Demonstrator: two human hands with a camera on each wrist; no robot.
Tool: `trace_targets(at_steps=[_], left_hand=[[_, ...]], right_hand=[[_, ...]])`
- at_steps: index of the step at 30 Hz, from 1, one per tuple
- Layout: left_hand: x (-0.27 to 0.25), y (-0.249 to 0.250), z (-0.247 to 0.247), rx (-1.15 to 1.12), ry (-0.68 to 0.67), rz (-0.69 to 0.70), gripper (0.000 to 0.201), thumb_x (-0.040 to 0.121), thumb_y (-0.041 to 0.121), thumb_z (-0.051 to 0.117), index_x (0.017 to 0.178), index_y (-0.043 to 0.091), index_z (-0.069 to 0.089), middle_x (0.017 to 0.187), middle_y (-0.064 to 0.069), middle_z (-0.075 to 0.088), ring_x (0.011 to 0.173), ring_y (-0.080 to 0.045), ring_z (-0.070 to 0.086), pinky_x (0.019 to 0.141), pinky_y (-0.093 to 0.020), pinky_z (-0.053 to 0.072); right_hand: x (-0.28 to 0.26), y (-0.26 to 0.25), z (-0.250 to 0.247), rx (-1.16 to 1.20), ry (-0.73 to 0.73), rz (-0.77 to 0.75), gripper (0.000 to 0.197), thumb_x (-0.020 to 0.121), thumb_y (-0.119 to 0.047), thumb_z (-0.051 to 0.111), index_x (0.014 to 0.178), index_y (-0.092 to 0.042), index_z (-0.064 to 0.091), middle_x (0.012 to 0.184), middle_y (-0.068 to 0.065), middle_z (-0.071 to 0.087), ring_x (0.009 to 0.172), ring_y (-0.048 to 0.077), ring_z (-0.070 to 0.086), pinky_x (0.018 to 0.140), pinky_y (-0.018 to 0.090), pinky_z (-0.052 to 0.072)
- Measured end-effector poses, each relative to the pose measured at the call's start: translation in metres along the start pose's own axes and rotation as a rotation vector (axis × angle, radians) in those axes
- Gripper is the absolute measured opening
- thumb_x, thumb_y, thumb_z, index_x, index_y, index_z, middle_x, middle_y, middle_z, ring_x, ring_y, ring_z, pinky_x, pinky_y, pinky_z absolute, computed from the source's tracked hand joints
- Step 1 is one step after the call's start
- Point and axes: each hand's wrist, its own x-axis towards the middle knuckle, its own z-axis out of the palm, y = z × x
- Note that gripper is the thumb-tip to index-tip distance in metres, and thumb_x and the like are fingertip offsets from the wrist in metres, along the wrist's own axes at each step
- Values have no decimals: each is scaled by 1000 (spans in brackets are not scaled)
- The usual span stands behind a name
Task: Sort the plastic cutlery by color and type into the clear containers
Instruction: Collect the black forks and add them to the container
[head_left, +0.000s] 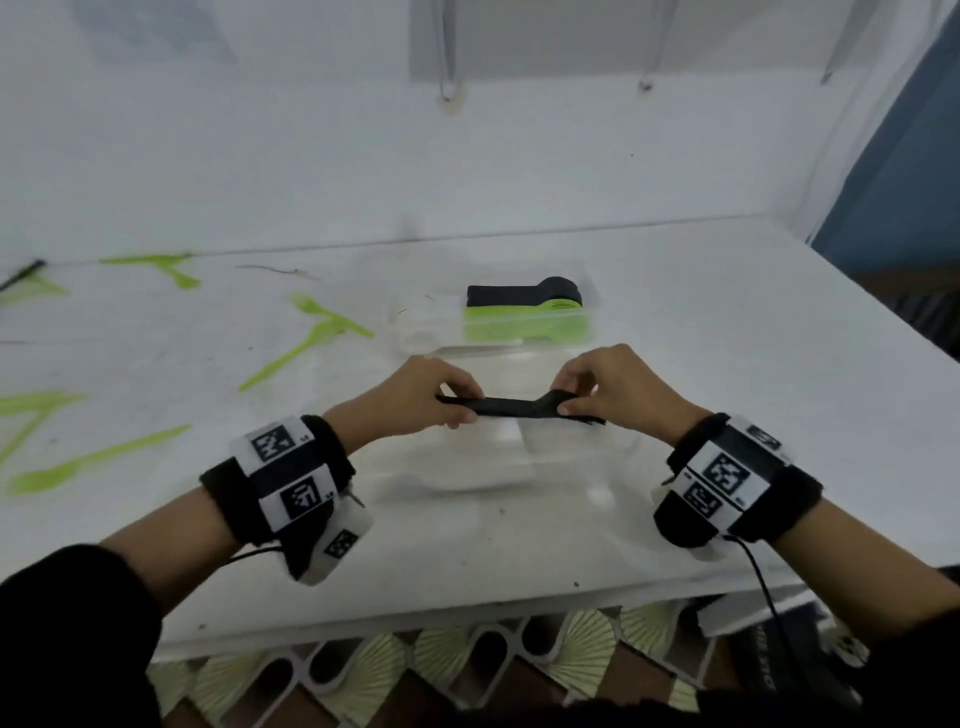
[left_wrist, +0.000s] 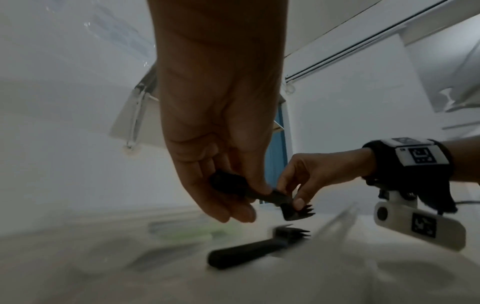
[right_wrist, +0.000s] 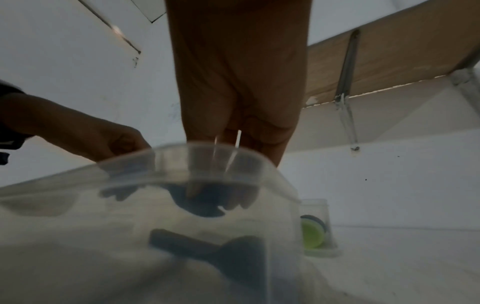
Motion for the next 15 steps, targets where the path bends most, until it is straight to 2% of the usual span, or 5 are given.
trace_targets(at_steps=[1, 3, 8, 11, 15], left_hand=[[0, 0, 7, 18, 21, -13, 19, 81, 10, 70, 100, 10, 70, 84, -7, 62, 71, -4, 56, 68, -18, 46], [3, -1, 19, 104, 32, -38, 26, 81, 15, 71, 106, 14, 70, 91, -5, 56, 88, -15, 54, 81, -26, 42], [10, -7, 35, 205, 92, -113, 27, 79, 21, 73, 105, 20, 71, 101, -3, 63, 97, -18, 56, 81, -29, 42], [13, -8, 41, 154, 168, -92, 25, 75, 17, 76, 100, 19, 72, 98, 0, 62, 93, -16, 58, 73, -22, 38], [18, -8, 44, 181, 201, -56, 25, 74, 15, 75, 99, 20, 73, 97, 6, 56, 85, -10, 51, 69, -21, 33]], right_hand=[[0, 2, 0, -36, -19, 0, 10, 72, -10, 75, 82, -13, 71, 70, -4, 62, 71, 19, 60, 70, 35, 48], [-1, 4, 0, -129, -44, 15, 12, 74, -12, 73, 86, -14, 72, 71, -6, 59, 74, 17, 57, 67, 30, 44], [-2, 5, 7, -405, -87, -12, 23, 81, -21, 67, 104, -19, 66, 98, -2, 64, 94, 18, 56, 65, 24, 30], [-1, 5, 9, -436, -99, -68, 28, 83, -24, 64, 111, -21, 61, 102, -1, 60, 96, 18, 54, 65, 24, 29], [2, 4, 14, -383, -106, -97, 24, 83, -15, 62, 107, -18, 64, 103, 2, 53, 94, 21, 53, 65, 26, 30]])
